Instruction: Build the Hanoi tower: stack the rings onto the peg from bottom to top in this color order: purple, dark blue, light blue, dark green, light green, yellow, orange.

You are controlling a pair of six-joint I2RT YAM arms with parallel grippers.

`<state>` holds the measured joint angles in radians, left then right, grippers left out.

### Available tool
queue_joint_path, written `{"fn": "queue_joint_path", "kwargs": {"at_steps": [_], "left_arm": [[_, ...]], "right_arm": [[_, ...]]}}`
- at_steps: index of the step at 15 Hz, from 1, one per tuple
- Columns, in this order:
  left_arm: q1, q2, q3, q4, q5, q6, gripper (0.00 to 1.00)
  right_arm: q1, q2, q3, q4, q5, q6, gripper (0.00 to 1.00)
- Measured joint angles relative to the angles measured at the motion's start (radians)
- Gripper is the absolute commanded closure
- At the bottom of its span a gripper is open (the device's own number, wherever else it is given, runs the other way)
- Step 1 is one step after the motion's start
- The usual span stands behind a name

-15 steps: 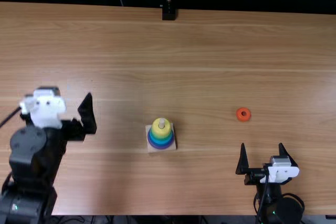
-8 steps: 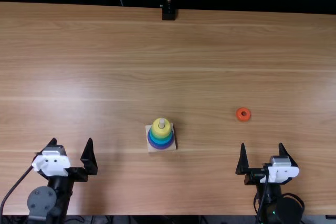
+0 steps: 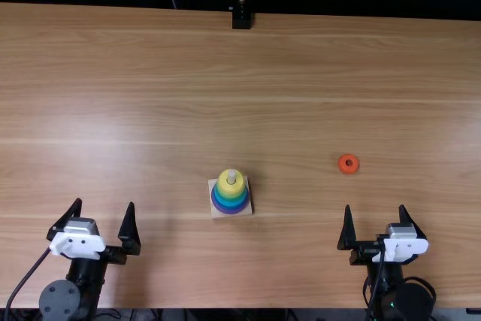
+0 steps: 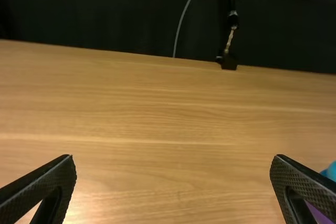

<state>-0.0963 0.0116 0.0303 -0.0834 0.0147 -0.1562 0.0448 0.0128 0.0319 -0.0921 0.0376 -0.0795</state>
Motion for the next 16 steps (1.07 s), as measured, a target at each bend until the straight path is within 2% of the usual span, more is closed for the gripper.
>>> {"fn": "queue_joint_path", "kwargs": {"at_steps": [1, 3, 6, 16], "left_arm": [[0.0, 0.0, 0.0, 0.0, 0.001, 0.036, 0.0], [0.007, 0.0, 0.0, 0.0, 0.005, 0.074, 0.0], [0.013, 0.0, 0.0, 0.0, 0.008, 0.098, 0.0], [0.013, 0.0, 0.0, 0.001, 0.013, 0.104, 0.0]], "right_arm": [[0.0, 0.0, 0.0, 0.0, 0.0, 0.0, 0.0], [0.0, 0.0, 0.0, -0.001, 0.0, 0.0, 0.0], [0.0, 0.0, 0.0, 0.0, 0.0, 0.0, 0.0], [0.0, 0.0, 0.0, 0.0, 0.0, 0.0, 0.0]]}}
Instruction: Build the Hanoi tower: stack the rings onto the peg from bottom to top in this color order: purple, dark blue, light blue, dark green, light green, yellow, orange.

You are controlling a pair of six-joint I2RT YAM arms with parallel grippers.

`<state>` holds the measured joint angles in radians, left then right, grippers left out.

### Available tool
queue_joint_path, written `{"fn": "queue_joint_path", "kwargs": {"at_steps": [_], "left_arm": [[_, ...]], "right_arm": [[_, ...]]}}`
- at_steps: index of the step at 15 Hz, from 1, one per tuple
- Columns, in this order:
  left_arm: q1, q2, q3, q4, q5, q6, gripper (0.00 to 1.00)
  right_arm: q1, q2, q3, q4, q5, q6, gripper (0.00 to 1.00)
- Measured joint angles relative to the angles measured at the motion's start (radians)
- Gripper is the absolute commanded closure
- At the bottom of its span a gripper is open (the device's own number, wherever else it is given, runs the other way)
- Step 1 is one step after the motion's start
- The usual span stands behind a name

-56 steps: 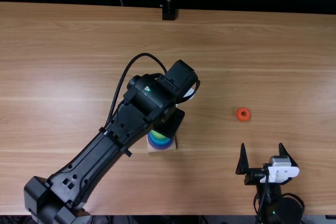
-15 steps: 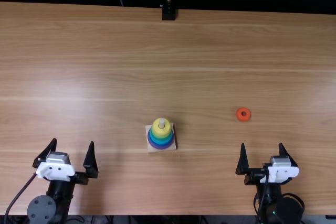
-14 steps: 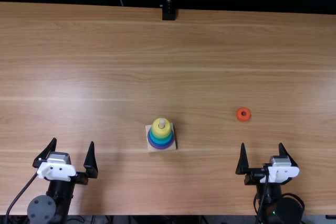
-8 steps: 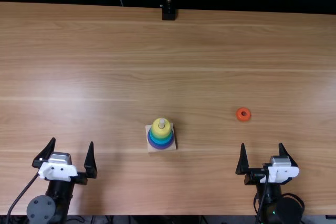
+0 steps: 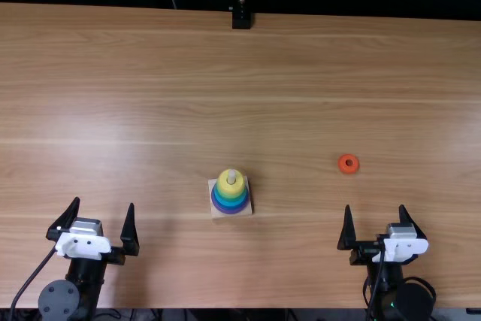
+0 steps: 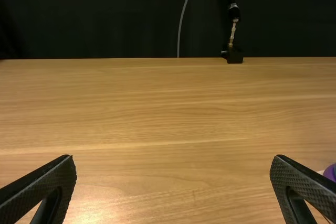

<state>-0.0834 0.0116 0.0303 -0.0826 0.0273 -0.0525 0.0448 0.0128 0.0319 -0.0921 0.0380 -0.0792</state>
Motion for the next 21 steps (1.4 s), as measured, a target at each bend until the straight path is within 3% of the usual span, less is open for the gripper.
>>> {"fn": "queue_joint_path", "kwargs": {"at_steps": [16, 17, 21], "left_arm": [[0.0, 0.0, 0.0, 0.0, 0.0, 0.0, 0.0], [0.0, 0.0, 0.0, 0.0, 0.0, 0.0, 0.0], [0.0, 0.0, 0.0, 0.0, 0.0, 0.0, 0.0]], "right_arm": [[0.0, 0.0, 0.009, 0.007, 0.0, 0.0, 0.0], [0.0, 0.025, 0.056, 0.018, 0.0, 0.0, 0.0], [0.0, 0.435, 0.419, 0.035, 0.001, 0.0, 0.0]]}}
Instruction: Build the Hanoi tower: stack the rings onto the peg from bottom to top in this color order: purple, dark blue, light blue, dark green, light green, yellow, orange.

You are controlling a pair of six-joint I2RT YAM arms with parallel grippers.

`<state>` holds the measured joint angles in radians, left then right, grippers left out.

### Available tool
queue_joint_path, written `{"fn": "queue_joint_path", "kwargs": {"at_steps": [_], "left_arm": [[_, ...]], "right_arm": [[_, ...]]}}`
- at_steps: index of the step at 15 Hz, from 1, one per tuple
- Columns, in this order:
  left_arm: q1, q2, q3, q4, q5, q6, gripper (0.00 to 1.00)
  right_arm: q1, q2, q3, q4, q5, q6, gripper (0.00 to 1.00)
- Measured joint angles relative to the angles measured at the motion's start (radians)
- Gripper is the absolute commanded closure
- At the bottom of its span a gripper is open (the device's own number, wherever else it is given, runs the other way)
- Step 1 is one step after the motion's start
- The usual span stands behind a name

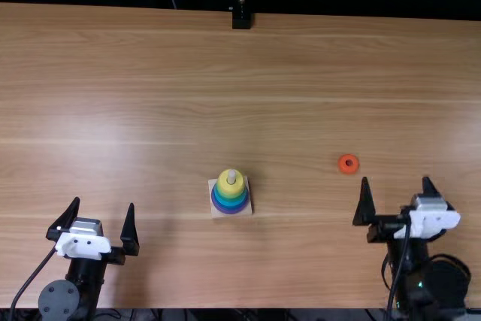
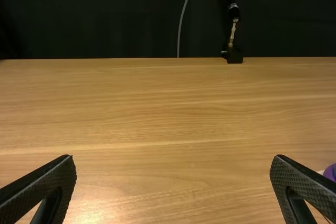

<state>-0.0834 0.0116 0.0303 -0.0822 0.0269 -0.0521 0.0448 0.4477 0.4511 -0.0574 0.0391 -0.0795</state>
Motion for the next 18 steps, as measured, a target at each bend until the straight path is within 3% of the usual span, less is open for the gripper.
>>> {"fn": "queue_joint_path", "kwargs": {"at_steps": [3, 6, 14, 18], "left_arm": [[0.0, 0.0, 0.0, 0.0, 0.0, 0.0, 0.0], [0.0, 0.0, 0.0, 0.0, 0.0, 0.0, 0.0], [0.0, 0.0, 0.0, 0.0, 0.0, 0.0, 0.0], [0.0, 0.0, 0.0, 0.0, 0.0, 0.0, 0.0]], "right_arm": [[0.0, 0.172, 0.164, -0.009, 0.003, 0.0, 0.0], [0.0, 0.337, 0.29, -0.126, 0.003, -0.002, 0.0], [-0.005, 0.846, 0.438, -0.259, 0.002, -0.009, 0.0], [-0.055, 1.059, 0.551, -0.4, -0.005, -0.011, 0.0]]}}
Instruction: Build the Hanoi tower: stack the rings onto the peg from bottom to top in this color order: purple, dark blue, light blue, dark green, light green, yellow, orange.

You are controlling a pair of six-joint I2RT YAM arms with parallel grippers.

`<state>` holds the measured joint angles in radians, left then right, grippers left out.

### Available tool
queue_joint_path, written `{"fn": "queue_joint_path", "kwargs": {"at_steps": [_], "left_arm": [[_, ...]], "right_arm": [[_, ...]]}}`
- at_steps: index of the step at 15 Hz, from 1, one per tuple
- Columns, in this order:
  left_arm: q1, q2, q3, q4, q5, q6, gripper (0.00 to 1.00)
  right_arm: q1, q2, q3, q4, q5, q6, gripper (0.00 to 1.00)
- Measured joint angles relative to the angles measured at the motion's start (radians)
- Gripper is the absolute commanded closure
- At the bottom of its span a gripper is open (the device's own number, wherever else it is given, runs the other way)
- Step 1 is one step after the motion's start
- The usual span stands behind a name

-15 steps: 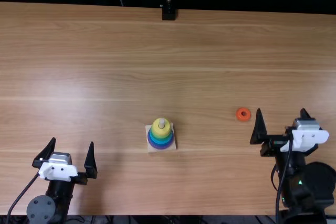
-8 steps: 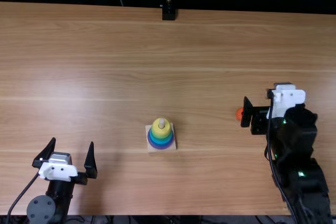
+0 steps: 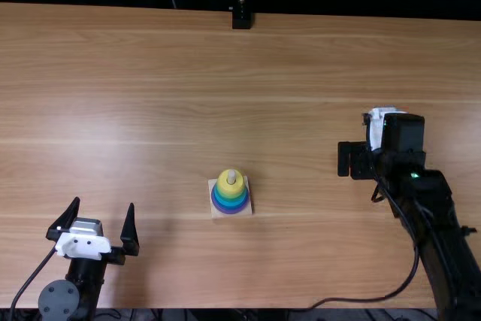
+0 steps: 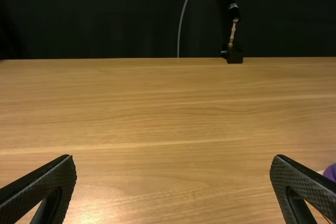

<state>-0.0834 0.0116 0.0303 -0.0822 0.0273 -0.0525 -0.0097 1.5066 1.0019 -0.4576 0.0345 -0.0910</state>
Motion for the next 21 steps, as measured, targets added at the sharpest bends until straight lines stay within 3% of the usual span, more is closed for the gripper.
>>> {"fn": "queue_joint_path", "kwargs": {"at_steps": [4, 21], "left_arm": [[0.0, 0.0, 0.0, 0.0, 0.0, 0.0, 0.0], [0.0, 0.0, 0.0, 0.003, 0.0, 0.0, 0.0]], "right_arm": [[-0.021, 0.126, 0.045, -0.013, -0.044, 0.0, 0.0], [-0.022, 0.352, 0.105, -0.01, -0.054, 0.011, 0.0]]}}
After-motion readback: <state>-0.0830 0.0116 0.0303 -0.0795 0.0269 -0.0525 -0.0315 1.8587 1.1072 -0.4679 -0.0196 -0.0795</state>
